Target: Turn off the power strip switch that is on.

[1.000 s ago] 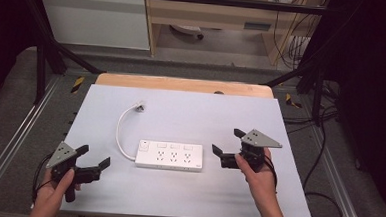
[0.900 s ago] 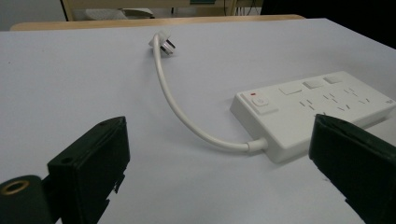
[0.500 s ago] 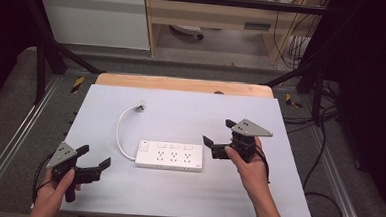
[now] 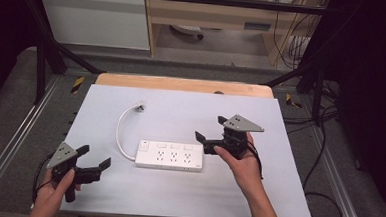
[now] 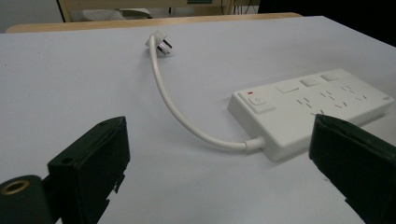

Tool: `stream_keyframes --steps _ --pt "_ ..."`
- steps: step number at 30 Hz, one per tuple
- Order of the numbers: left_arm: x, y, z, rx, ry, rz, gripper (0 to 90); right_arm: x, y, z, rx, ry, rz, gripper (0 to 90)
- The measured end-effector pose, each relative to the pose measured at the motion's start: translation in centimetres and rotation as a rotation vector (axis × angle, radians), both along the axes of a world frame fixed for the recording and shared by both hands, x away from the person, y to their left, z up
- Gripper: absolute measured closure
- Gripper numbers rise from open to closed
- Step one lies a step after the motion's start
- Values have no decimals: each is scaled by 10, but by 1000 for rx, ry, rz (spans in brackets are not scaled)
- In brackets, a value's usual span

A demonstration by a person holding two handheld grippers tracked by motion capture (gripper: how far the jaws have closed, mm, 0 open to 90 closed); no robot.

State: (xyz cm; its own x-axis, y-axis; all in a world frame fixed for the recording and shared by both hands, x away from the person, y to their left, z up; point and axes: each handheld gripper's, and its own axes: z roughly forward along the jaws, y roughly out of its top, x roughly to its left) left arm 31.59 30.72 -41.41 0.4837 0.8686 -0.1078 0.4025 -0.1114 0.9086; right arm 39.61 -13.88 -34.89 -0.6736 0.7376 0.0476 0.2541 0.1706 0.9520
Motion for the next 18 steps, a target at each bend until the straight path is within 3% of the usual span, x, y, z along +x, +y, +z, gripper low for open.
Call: stream_keyframes --steps 18 --pt "1 -1 0 4 3 -7 51 -1 13 -5 -13 -12 21 270"
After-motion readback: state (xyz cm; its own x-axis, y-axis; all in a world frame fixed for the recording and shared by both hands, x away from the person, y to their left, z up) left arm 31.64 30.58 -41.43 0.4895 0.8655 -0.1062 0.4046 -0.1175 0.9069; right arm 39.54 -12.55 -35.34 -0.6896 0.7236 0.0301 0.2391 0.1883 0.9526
